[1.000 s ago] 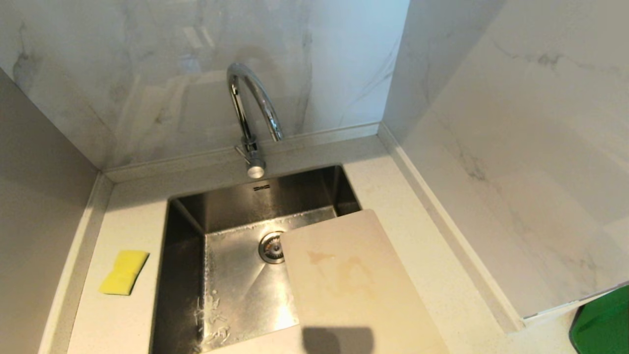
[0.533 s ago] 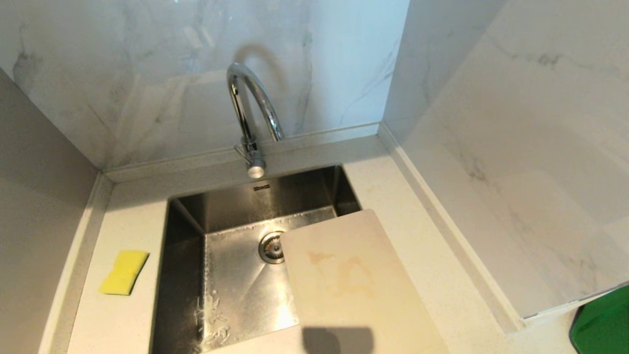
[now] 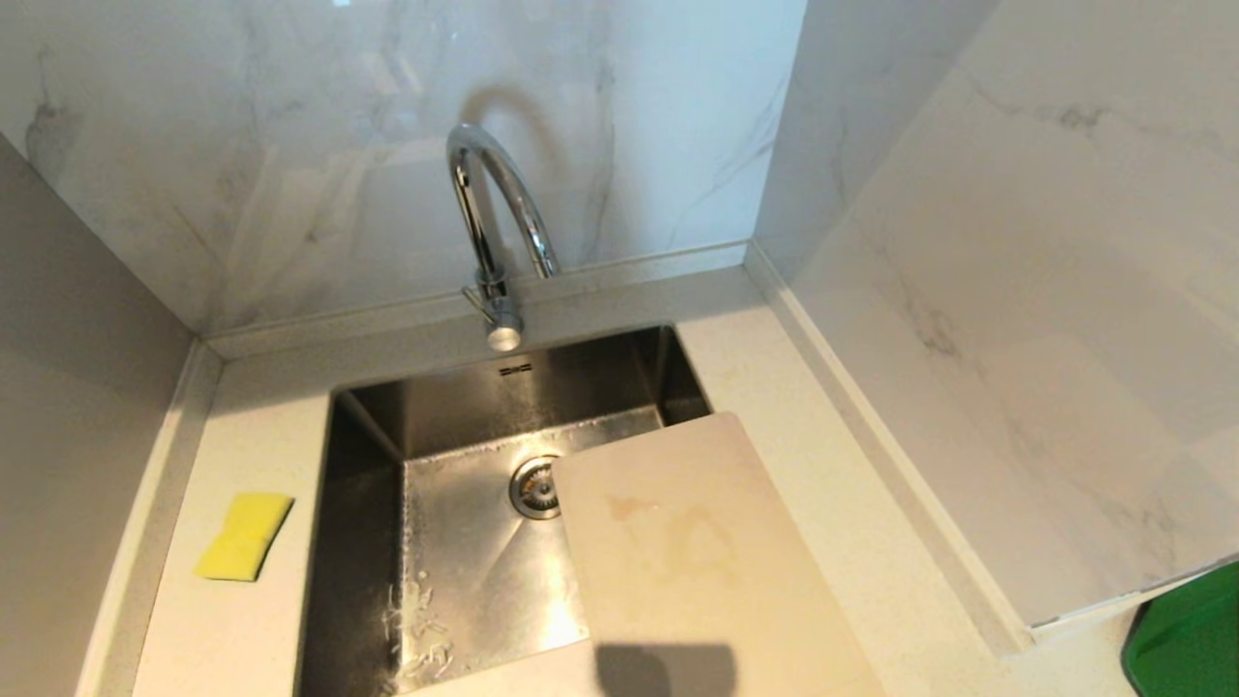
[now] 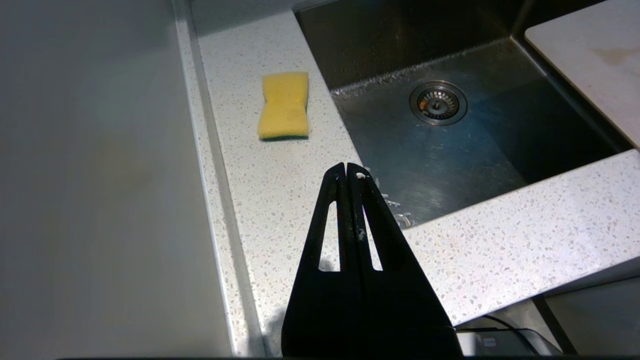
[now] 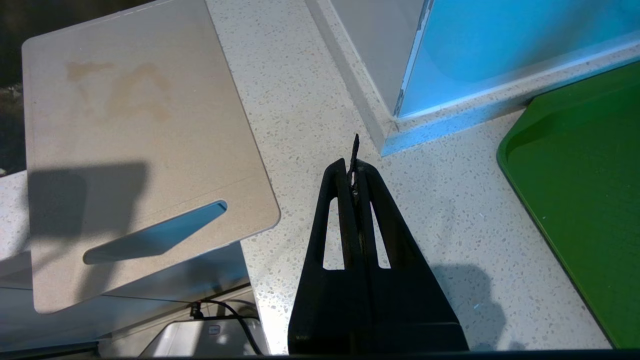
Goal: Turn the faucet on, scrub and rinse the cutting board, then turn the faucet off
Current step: Turn on the tap
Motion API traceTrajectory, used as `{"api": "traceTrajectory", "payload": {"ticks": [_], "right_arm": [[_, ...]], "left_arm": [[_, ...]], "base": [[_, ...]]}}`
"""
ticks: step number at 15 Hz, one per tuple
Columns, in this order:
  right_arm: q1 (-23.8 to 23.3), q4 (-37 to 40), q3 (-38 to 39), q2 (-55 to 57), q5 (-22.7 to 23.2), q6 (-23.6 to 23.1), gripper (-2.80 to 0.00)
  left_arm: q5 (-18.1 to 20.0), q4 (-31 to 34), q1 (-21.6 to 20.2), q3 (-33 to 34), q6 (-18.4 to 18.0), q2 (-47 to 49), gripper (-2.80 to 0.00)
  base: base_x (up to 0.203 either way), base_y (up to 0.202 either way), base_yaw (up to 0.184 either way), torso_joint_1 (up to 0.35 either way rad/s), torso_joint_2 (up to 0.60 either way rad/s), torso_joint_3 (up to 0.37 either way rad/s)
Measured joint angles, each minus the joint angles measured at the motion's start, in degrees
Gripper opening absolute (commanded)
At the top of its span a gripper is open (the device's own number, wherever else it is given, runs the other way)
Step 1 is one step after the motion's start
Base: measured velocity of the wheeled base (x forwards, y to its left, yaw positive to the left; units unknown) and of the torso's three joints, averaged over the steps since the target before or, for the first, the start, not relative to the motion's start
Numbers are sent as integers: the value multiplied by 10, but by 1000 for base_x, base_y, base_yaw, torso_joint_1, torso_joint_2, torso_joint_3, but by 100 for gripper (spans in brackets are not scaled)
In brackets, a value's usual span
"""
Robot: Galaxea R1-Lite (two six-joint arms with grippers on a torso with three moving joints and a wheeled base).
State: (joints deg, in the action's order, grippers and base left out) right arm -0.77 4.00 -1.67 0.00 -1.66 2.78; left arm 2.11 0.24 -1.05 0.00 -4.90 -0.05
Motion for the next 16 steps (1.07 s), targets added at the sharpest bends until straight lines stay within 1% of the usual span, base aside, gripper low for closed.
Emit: {"api": "traceTrajectory", "payload": {"ticks": [5,6,9,11,13,16], "right_arm": [[0,0,0,0,0,0,-280],[0,0,0,0,0,0,-280],[0,0,0,0,0,0,-280],[0,0,0,0,0,0,-280],[0,0,0,0,0,0,-280],[0,0,0,0,1,0,-280]], "left_arm": [[-1,0,0,0,1,0,-280],[-1,6,0,-1,3,0,-280],[0,50,0,-16,-3,5,-280],[4,57,0,-23,-18,16,-280],[24,59,0,-37,-46,31,-280],[63,63,0,-77,-59,94,-280]], "base": [[0,0,0,0,0,0],[0,0,0,0,0,0],[0,0,0,0,0,0],[0,0,0,0,0,0],[0,0,0,0,0,0],[0,0,0,0,0,0]]}}
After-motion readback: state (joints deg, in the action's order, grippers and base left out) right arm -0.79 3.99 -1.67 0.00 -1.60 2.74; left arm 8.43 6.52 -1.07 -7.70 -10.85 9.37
